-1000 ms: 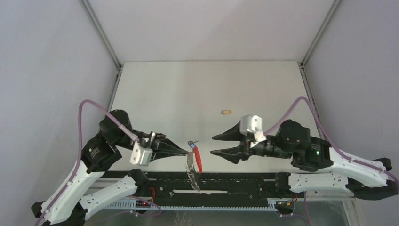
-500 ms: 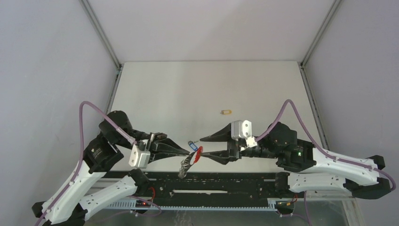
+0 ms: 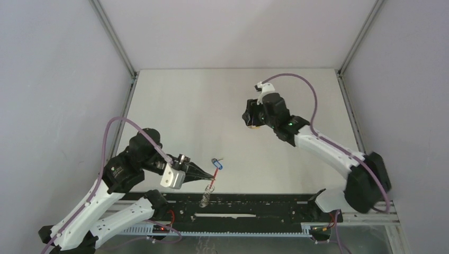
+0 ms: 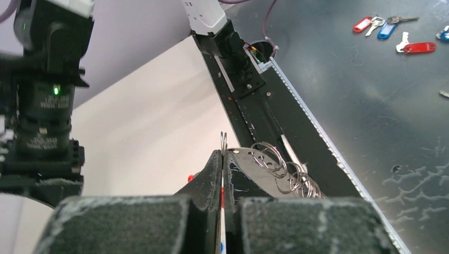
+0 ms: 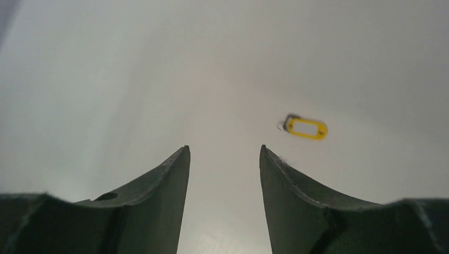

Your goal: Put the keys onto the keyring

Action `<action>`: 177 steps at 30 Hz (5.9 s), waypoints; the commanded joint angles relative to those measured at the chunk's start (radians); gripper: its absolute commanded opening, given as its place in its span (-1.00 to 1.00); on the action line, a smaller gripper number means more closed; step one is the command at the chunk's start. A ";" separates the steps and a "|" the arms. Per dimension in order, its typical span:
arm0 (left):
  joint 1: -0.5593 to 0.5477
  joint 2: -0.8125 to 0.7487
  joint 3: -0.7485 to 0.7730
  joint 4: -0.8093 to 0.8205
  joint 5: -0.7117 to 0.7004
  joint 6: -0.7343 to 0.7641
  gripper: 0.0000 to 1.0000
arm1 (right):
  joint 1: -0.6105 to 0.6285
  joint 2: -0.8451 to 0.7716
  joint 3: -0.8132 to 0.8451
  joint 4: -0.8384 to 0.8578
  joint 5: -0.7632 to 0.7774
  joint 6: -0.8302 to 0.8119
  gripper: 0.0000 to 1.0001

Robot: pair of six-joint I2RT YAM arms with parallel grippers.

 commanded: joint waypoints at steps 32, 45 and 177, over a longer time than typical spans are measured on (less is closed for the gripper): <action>0.106 0.102 -0.054 0.112 0.048 -0.278 -1.00 | -0.115 0.571 0.241 -0.191 -0.203 -0.818 -0.10; 0.115 0.097 -0.045 0.109 0.062 -0.272 -1.00 | -0.106 0.623 0.287 -0.214 -0.160 -0.828 -0.38; 0.115 0.058 0.010 -0.144 0.056 0.002 -1.00 | 0.237 0.243 -0.119 -0.182 -0.150 0.020 -1.00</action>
